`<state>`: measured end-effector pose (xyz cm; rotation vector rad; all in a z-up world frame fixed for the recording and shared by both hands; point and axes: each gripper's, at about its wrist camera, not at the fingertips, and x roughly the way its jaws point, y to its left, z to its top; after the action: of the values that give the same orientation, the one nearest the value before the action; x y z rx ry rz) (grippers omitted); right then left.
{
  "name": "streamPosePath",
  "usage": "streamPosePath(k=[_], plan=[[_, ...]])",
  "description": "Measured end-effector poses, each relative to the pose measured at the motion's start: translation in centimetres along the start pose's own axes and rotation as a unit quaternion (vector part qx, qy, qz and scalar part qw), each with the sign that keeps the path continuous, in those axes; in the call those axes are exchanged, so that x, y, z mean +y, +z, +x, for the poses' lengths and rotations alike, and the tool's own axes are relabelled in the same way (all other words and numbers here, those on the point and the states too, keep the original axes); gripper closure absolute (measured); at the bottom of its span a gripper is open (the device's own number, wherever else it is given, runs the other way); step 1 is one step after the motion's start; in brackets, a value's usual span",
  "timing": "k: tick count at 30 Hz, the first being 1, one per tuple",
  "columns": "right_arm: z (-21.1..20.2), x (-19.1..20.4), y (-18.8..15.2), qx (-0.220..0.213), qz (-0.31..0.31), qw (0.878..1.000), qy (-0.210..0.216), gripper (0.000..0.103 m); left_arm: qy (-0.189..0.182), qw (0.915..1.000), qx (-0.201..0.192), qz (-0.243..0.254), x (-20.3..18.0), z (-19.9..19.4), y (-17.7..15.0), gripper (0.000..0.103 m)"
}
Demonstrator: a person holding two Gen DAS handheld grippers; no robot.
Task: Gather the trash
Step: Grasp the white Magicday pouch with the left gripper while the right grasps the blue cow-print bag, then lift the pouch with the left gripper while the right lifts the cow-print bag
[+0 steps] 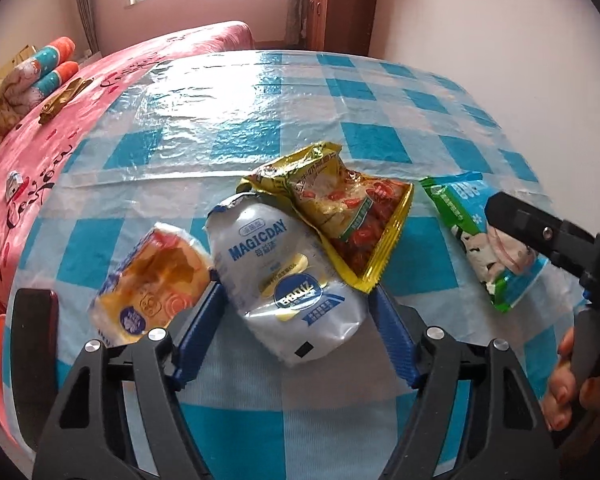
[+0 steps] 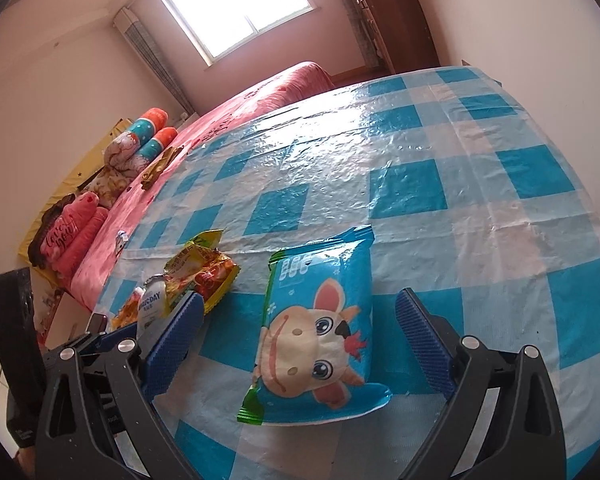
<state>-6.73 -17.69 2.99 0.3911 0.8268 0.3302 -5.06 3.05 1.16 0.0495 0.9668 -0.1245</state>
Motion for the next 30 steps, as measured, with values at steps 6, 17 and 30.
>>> streamPosePath(k=[6,17,30], plan=[[0.4,0.5,0.1,0.003,-0.016,1.000,-0.009,0.008,0.005,0.9999,0.006,-0.014,0.2,0.8,1.5,0.028],[1.6,1.1,0.2,0.021,-0.037,0.999,-0.028,0.008,0.031,0.9995,0.006,-0.006,-0.2,2.0,2.9,0.022],[2.0,1.2,0.5,0.027,-0.066,0.994,-0.081,0.044,0.024,0.9995,0.010,-0.017,0.2,1.8,3.5,0.043]])
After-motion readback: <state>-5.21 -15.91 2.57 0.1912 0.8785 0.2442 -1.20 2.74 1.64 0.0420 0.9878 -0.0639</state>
